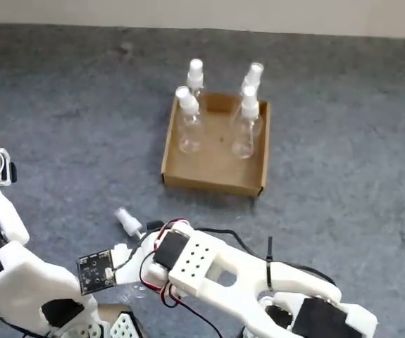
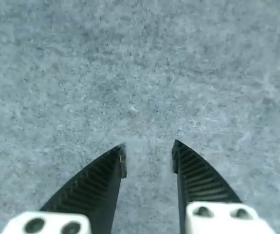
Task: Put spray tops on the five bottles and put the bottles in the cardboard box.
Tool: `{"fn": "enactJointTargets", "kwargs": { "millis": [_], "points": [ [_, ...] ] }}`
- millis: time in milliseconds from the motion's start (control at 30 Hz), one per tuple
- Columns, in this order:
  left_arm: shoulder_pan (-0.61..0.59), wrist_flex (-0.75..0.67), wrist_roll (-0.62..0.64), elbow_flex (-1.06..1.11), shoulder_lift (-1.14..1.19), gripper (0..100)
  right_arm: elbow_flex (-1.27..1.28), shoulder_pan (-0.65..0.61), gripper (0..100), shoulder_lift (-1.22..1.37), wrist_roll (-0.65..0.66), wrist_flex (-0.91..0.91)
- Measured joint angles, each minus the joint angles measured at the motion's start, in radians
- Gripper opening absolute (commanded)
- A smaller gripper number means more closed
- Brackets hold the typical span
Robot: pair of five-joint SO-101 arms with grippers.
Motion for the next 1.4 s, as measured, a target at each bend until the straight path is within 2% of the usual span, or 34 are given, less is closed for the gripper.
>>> {"fn": "enactJointTargets", "kwargs": {
  "millis": [267,467,667,800,1033,1400],
  "points": [
    [0.0,0.0,-0.002,0.0,0.0,14,0.0,0.002,17.4,0.068,0.0,-0.006],
    [0.0,0.0,-0.002,0.0,0.0,14,0.008,0.002,11.1,0.072,-0.009,-0.008],
    [0.002,-0.002,-0.002,-0.002,0.0,14,-0.005,0.014,2.9,0.08,-0.198,0.0],
    [0.003,0.015,-0.002,-0.005,0.0,14,-0.031,0.094,0.9,0.097,-0.298,0.094],
    [0.003,0.02,-0.002,-0.005,0.0,14,-0.157,0.308,0.5,0.101,-0.433,0.276],
    [0.006,0.023,-0.002,-0.005,0.0,14,-0.344,0.499,0.5,0.101,-0.468,0.474]
  ]
}}
